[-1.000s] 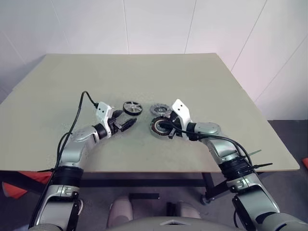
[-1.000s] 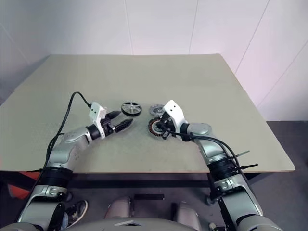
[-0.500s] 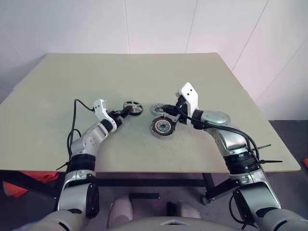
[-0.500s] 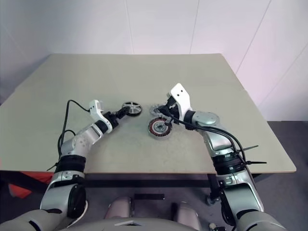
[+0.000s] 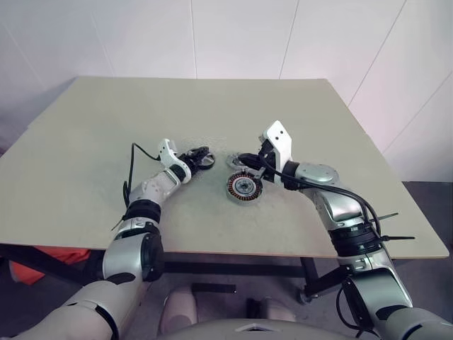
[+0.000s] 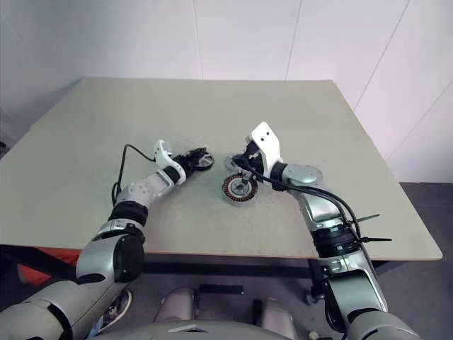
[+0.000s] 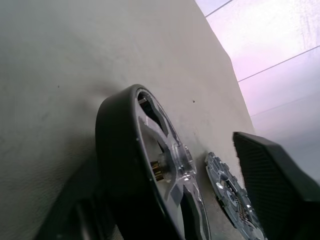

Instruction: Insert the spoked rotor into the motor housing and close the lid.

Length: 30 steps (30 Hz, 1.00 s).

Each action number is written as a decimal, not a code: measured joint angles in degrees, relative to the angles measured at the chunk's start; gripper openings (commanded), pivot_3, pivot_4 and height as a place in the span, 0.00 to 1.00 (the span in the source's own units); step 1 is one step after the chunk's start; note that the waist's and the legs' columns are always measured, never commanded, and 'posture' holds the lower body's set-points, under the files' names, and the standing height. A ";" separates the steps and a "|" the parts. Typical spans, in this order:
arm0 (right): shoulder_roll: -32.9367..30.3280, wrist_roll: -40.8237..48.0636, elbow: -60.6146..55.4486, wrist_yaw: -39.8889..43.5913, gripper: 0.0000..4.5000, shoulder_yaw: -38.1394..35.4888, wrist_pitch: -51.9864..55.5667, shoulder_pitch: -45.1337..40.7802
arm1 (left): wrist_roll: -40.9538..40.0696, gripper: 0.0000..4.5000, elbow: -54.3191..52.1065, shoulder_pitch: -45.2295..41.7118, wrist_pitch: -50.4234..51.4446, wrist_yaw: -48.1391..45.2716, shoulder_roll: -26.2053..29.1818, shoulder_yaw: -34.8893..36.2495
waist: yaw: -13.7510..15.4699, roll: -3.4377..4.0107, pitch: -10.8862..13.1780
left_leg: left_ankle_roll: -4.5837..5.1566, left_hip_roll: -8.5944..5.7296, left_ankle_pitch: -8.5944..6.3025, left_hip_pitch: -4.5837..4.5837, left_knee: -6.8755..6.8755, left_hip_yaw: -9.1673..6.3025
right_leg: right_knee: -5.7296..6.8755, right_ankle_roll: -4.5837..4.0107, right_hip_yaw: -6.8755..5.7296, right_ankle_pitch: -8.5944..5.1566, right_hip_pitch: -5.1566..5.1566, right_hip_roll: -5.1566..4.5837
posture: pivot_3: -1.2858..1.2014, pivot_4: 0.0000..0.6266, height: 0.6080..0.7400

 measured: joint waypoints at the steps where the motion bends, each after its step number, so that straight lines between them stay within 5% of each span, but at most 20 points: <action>1: 0.00 0.00 0.00 -0.10 0.00 -0.03 -0.01 0.00 | -0.03 0.40 0.34 0.00 0.06 0.10 0.01 0.21 | 0.00 0.00 0.00 | 0.00 0.00 0.00 -0.01 0.00 0.00 | 0.00 0.00 0.00 0.00 0.00 0.00 | 0.52 0.00 1.00; 3: 0.00 0.00 0.00 -0.24 0.00 -0.04 -0.05 0.01 | -0.71 0.29 0.51 -0.17 0.40 -0.21 0.06 0.88 | 0.00 -0.01 0.00 | 0.00 0.01 0.00 -0.01 0.00 -0.02 | -0.01 0.00 -0.03 0.00 0.00 0.00 | 0.52 0.00 1.00; 13: 0.12 -0.49 1.90 -3.00 0.00 -0.64 -1.50 -0.24 | -7.99 0.29 -3.30 2.67 9.38 -1.69 0.07 6.30 | -0.16 -0.02 0.02 | 0.01 0.02 -0.01 -0.07 0.00 -0.01 | 0.00 -0.01 -0.04 0.00 -0.06 -0.01 | 0.52 0.00 1.00; 21: -2.29 -4.93 14.65 -15.64 0.00 -7.07 -3.45 -4.21 | -22.05 0.29 -21.41 8.14 25.02 -3.61 -1.57 9.52 | -0.19 -0.03 0.03 | -0.06 -0.01 0.03 -0.09 0.00 0.03 | -0.01 -0.02 -0.04 0.00 -0.07 -0.04 | 0.52 0.00 1.00; 30: -3.32 -7.84 28.20 -34.82 0.00 -16.36 -4.56 -9.07 | -21.83 0.29 -24.87 9.29 32.01 -0.37 -8.03 0.21 | -0.35 -0.03 0.04 | -0.09 -0.10 0.05 -0.12 0.02 0.06 | -0.01 0.01 -0.03 0.01 -0.11 0.01 | 0.52 0.00 1.00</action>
